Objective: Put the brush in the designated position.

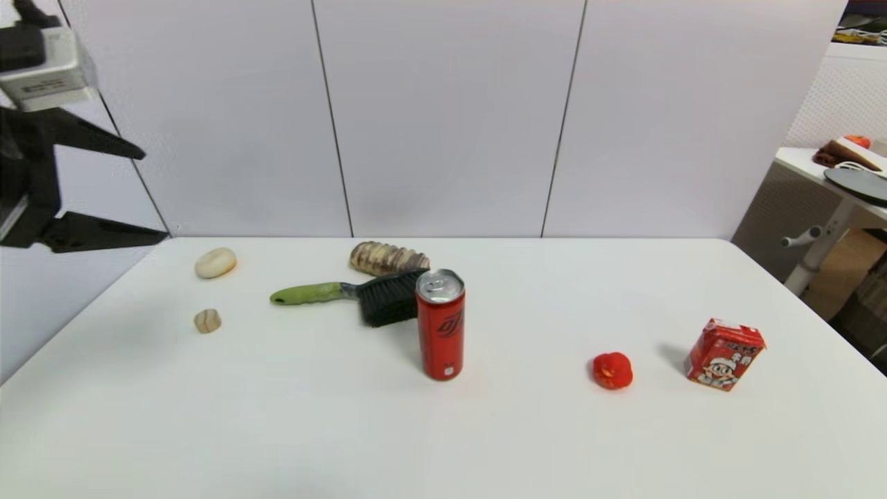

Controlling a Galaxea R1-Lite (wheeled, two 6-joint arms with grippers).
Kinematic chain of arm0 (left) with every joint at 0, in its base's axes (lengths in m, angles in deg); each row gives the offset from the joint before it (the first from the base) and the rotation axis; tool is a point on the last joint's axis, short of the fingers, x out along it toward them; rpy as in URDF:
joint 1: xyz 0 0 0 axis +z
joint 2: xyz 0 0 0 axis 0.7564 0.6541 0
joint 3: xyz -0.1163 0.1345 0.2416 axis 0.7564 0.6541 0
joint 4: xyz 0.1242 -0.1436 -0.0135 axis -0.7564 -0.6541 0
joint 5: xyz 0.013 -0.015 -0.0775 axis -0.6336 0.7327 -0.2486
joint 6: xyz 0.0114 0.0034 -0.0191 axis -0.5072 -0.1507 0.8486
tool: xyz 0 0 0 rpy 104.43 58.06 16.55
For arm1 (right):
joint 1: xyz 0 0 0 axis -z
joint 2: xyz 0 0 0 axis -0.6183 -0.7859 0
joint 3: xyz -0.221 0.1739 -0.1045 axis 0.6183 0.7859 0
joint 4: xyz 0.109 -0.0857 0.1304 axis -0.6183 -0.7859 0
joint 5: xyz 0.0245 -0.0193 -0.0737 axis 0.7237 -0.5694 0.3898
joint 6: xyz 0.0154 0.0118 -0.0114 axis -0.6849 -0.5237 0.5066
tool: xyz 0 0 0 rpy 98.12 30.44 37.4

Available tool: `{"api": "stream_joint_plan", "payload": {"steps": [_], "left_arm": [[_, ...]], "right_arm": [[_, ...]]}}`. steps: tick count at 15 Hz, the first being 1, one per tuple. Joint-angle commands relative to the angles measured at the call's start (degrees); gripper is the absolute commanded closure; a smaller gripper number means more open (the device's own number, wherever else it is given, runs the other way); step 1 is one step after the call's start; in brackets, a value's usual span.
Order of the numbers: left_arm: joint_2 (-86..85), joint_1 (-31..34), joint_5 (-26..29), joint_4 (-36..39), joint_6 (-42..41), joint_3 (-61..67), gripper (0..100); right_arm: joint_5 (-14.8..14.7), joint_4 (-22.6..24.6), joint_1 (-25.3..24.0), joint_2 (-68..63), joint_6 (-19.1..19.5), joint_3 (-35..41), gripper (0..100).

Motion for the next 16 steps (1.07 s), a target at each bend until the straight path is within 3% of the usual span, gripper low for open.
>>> {"api": "stream_joint_plan", "payload": {"steps": [1, 4, 7, 12, 14, 16], "left_arm": [[-27.5, 1.1, -8.6, 14.8, 22.4, 29.6, 0], [-40.7, 1.1, -13.5, 26.1, 30.1, 45.6, 0], [-53.5, 1.1, -14.4, 30.9, 35.8, 59.3, 0], [-67.9, 0.3, -14.4, 33.6, 43.1, 73.2, 0], [-72.7, -4.3, -15.1, 34.4, 47.6, 77.1, 0], [-77.3, -4.2, -17.2, 35.9, 49.4, 82.1, 0]], "right_arm": [[0.0, 0.0, 0.0, -0.1, 0.0, 0.1, 0], [0.0, 0.0, 0.0, -0.1, 0.0, 0.1, 0], [0.0, 0.0, 0.0, -0.1, 0.0, 0.1, 0], [0.0, 0.0, 0.0, -0.1, 0.1, 0.1, 0], [0.0, 0.0, 0.0, -0.1, 0.0, 0.1, 0], [0.0, 0.0, 0.0, -0.1, 0.1, 0.1, 0]]}}
